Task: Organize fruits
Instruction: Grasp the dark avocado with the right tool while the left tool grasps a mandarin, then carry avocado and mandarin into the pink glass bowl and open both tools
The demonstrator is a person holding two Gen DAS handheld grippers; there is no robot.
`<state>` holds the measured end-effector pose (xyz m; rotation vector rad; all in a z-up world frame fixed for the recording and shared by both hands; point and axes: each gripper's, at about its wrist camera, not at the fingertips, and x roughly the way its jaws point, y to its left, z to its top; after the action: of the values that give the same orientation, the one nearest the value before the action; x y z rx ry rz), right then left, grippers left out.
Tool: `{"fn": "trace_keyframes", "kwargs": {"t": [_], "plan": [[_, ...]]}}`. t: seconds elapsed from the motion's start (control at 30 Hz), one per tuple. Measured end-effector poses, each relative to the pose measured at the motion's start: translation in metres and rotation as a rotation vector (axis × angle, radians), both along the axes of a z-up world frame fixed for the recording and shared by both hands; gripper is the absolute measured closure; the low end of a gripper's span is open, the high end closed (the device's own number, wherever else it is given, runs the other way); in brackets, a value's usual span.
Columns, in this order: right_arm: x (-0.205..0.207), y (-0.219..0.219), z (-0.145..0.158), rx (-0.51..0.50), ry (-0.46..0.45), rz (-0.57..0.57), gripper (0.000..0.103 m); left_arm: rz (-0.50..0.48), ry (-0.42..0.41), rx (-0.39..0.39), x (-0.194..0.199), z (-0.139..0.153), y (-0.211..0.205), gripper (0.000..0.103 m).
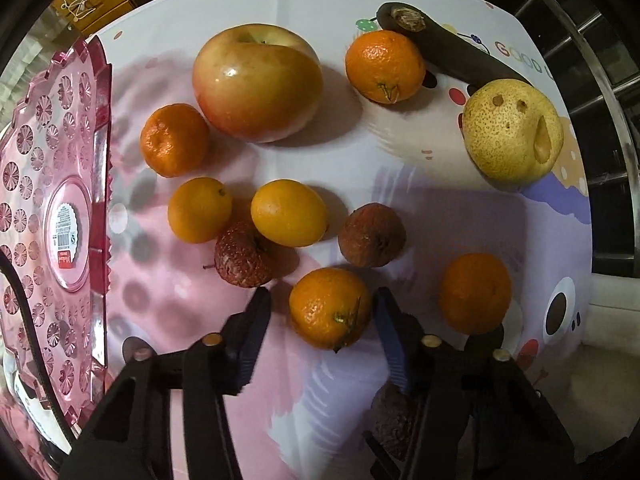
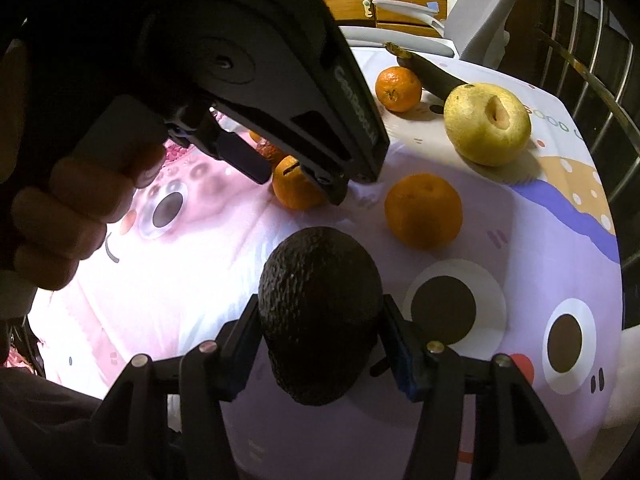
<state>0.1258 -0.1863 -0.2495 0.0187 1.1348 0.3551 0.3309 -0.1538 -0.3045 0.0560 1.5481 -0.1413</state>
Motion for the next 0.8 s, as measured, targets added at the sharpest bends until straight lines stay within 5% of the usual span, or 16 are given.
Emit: {"fn": "trace_keyframes", "kwargs": {"t": [0.37, 0.8], "plan": [[0.007, -0.003, -0.001, 0.021, 0.053, -0.011, 0.047, 0.004, -0.005, -0.041, -0.006, -0.001, 0.009, 0.066], [-0.003, 0.005, 0.018, 0.023, 0.121, -0.044, 0.047, -0.042, -0.154, -0.123, -0.035, 0.078, 0.043, 0.066]]}}
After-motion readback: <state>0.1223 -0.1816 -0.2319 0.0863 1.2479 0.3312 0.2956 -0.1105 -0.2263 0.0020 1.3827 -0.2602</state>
